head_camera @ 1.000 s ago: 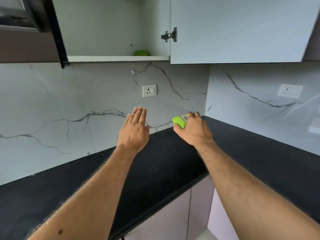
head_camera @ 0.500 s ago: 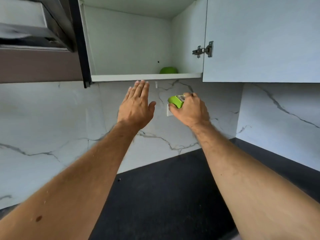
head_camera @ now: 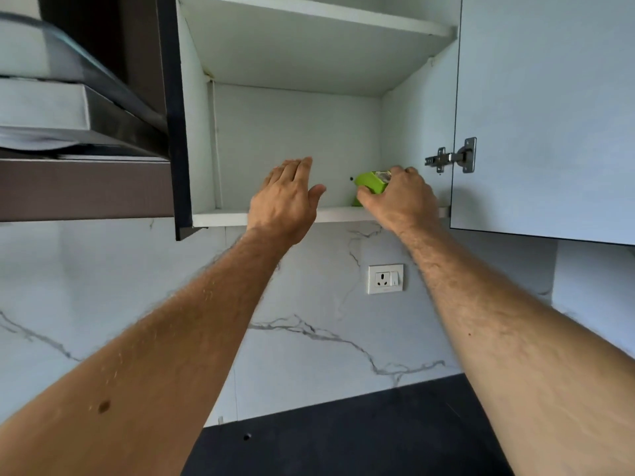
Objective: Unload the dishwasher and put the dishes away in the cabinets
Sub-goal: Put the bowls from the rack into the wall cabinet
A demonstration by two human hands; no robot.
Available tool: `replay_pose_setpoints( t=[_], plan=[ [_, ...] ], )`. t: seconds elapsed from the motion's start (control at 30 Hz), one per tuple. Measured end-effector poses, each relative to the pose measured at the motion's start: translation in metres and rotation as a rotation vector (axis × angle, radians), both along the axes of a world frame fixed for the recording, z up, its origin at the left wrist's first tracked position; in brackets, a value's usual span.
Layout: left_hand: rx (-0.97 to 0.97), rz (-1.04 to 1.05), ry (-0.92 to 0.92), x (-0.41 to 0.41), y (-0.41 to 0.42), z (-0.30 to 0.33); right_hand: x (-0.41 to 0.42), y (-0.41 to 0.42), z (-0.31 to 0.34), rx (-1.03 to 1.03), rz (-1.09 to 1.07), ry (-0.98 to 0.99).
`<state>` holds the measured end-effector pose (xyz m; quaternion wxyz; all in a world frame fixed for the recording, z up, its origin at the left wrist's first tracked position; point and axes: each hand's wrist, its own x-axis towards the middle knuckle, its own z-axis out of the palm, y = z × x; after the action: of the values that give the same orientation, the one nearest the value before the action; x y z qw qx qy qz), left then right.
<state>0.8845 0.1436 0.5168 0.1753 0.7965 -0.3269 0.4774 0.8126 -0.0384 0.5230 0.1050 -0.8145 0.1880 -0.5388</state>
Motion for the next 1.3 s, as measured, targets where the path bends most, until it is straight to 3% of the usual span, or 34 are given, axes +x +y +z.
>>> replay_pose_setpoints(
  t=[0.33, 0.57, 0.8, 1.1, 1.3],
  plan=[
    [-0.033, 0.051, 0.119, 0.023, -0.047, 0.040, 0.025, -0.064, 0.018, 0.091, 0.050, 0.014],
    [-0.002, 0.058, 0.285, 0.052, -0.087, 0.045, 0.048, -0.093, 0.024, 0.126, 0.071, 0.202],
    [0.044, 0.112, 0.318, 0.072, -0.115, 0.044, 0.070, -0.110, 0.032, 0.221, 0.158, 0.360],
    [0.154, 0.213, 0.336, 0.096, -0.115, 0.049, 0.096, -0.123, 0.041, 0.179, 0.095, 0.477],
    [0.224, 0.159, 0.406, 0.101, -0.117, 0.046, 0.104, -0.123, 0.037, 0.112, 0.071, 0.532]
  ],
)
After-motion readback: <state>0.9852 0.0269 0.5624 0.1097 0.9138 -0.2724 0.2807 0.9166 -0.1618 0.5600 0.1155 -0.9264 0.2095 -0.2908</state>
